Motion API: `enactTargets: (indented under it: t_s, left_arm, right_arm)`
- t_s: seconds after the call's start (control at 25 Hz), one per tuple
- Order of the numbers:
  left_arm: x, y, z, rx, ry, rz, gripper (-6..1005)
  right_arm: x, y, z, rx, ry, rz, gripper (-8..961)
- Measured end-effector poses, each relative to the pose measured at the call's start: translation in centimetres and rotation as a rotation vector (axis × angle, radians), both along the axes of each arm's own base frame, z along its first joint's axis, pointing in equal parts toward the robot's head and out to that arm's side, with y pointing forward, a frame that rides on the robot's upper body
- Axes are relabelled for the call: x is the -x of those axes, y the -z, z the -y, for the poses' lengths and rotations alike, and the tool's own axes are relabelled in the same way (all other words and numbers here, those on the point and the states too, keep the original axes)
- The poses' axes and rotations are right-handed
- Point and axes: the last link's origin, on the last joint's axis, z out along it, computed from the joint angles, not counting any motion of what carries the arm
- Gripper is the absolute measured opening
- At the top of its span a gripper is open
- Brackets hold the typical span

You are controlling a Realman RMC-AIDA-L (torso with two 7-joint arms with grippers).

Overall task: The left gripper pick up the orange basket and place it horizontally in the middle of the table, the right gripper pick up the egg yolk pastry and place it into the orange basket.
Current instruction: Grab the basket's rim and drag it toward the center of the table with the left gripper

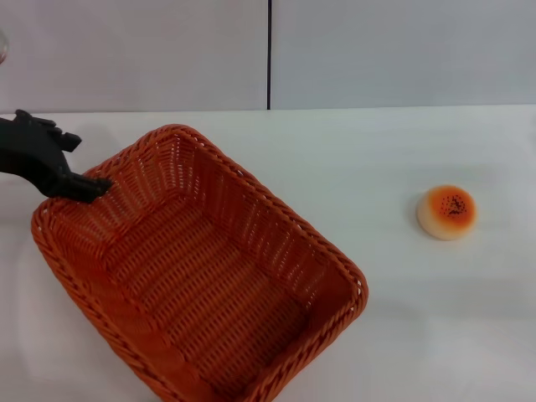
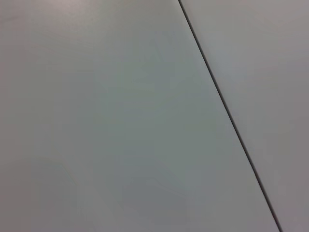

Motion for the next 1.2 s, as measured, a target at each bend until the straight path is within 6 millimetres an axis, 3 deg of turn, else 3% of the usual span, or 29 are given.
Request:
enactTargets:
  t_s: [0.92,1.2]
  left_arm:
    - [0.5,4.4,1.2,0.06,-0.118,-0.065,794]
    - [-0.7,6.3,1.9,0.113,-0.155,-0.123,571]
  right_arm:
    - [-0.9,-0.4,0.9,-0.021,0.029,-0.009,732]
    - [-1.2,-0.5,1.4,-0.024,0.033,-0.015,732]
